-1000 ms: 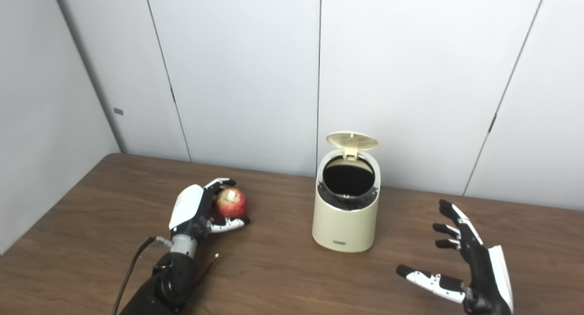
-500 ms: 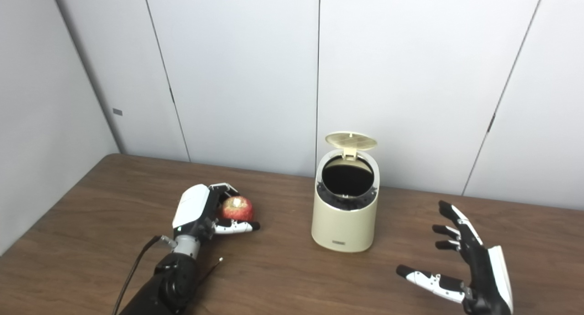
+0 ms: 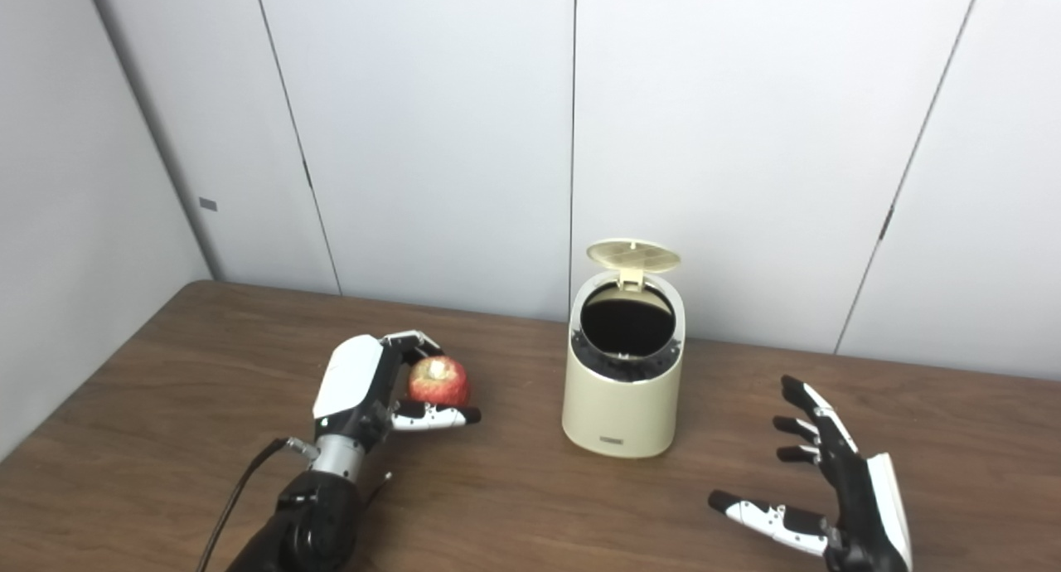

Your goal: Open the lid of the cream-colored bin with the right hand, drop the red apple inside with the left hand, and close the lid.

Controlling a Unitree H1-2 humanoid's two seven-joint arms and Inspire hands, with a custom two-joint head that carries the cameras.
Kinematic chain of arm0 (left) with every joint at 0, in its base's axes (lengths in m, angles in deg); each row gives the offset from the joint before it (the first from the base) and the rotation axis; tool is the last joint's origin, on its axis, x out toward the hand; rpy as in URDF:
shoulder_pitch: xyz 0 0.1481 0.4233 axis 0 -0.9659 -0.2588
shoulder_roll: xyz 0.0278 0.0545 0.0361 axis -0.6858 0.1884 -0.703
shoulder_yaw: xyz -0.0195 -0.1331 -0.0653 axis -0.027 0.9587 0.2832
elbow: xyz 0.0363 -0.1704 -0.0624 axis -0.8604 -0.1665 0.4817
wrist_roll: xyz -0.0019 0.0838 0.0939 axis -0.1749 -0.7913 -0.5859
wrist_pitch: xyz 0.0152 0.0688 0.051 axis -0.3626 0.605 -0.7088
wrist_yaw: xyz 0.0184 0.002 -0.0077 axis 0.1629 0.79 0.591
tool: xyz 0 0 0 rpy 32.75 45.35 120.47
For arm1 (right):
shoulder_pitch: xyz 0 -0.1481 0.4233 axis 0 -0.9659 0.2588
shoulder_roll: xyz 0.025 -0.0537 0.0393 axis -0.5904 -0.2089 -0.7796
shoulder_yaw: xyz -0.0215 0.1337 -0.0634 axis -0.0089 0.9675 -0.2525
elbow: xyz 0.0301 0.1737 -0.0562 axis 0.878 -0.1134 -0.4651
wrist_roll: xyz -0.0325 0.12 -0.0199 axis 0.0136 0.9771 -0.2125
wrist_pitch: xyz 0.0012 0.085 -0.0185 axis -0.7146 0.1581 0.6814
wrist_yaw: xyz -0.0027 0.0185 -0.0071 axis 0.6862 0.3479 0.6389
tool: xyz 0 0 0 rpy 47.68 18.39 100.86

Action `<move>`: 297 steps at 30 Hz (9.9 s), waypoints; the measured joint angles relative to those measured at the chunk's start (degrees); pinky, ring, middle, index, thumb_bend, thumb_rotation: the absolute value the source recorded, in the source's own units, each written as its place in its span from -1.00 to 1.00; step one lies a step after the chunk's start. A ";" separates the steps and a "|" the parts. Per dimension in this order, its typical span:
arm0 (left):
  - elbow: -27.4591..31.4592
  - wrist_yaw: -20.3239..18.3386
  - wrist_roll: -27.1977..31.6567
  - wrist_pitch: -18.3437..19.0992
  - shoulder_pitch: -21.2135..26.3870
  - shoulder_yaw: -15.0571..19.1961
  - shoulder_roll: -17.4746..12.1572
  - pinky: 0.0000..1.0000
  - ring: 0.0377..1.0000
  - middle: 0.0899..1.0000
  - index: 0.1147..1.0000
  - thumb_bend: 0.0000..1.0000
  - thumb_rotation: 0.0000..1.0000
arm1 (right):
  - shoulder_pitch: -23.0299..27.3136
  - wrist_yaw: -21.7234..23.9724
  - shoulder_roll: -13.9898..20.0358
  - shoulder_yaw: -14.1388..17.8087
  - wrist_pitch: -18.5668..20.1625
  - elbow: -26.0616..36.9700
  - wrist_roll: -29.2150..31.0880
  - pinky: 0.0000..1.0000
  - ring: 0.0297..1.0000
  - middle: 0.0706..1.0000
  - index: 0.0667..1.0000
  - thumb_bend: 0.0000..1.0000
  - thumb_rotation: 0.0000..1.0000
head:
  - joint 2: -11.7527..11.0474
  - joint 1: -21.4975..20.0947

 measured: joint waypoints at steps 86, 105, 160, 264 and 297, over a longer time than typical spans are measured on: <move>-15.38 11.80 1.96 -11.39 15.57 -2.55 17.73 0.47 0.18 -0.13 -0.16 0.05 -1.00 | 1.68 -5.70 -3.72 -3.04 -2.84 -4.76 -3.69 0.24 0.52 0.73 0.70 0.46 -0.81 | -1.85 -8.18; -19.98 12.85 2.33 -12.66 17.64 -4.59 17.58 0.59 0.39 0.13 -0.05 0.16 -0.89 | 1.64 -5.32 -4.21 -3.44 -0.67 -2.78 -4.46 0.23 0.49 0.72 0.69 0.48 -0.83 | -1.41 -8.70; -14.49 11.62 2.00 -13.81 12.76 -4.59 14.07 0.06 0.10 0.01 -0.15 0.04 -0.89 | 1.69 -3.65 -3.97 -3.63 -0.18 -2.35 -3.36 0.19 0.46 0.74 0.68 0.49 -0.93 | -0.88 -7.12; -4.19 -6.44 6.64 -12.52 -3.42 1.85 5.58 0.25 0.39 0.43 0.53 0.54 -0.74 | 33.12 15.11 12.22 -10.73 7.31 -1.92 -18.24 0.51 0.86 0.68 0.68 0.52 0.16 | -2.64 -7.56; -5.45 -5.72 6.55 -12.34 -2.39 1.69 5.76 0.24 0.39 0.43 0.54 0.52 -0.72 | 37.55 17.49 11.96 -17.37 0.54 -8.69 -22.07 0.85 0.78 0.42 0.36 0.41 -0.07 | -2.20 -5.80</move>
